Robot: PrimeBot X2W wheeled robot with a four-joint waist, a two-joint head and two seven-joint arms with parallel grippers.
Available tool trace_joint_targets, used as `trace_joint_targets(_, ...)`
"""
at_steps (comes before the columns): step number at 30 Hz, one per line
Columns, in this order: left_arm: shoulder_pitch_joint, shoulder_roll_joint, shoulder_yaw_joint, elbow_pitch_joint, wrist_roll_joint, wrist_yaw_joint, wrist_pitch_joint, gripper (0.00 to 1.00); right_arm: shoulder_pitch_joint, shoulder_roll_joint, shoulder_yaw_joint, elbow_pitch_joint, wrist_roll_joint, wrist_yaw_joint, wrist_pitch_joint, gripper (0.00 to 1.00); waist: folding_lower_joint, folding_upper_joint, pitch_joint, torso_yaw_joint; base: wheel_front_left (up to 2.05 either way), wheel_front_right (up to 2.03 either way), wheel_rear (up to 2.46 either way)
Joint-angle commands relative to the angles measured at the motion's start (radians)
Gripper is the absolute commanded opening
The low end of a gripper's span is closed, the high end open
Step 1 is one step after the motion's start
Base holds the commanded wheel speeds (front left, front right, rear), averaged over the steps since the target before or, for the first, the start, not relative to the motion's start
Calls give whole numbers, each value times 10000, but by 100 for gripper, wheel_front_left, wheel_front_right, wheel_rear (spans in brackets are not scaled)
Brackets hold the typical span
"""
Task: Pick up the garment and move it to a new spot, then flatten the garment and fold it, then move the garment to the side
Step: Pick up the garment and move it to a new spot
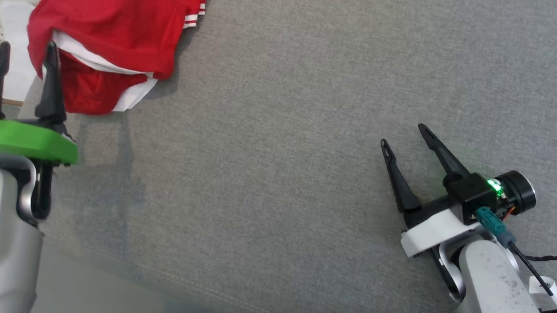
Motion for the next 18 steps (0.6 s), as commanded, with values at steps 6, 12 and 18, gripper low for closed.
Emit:
trace_joint_targets(6,-1526,958,-1100,1186,-911,-31,-24,100,-248,12,-44,-55,-129,-5,-41,100,0,0,790,-715,0,0,0)
trace_joint_targets(12,-2396,1390,-2064,3593,-1798,-30,-8,0,-278,52,-39,-45,-241,-8,-27,100,0,0,779,-1121,0,0,0)
trace_joint_targets(18,-2558,1578,-1795,3586,-1551,-30,-19,0,-71,185,-306,-201,-50,-8,-29,100,0,0,366,-1288,0,0,0)
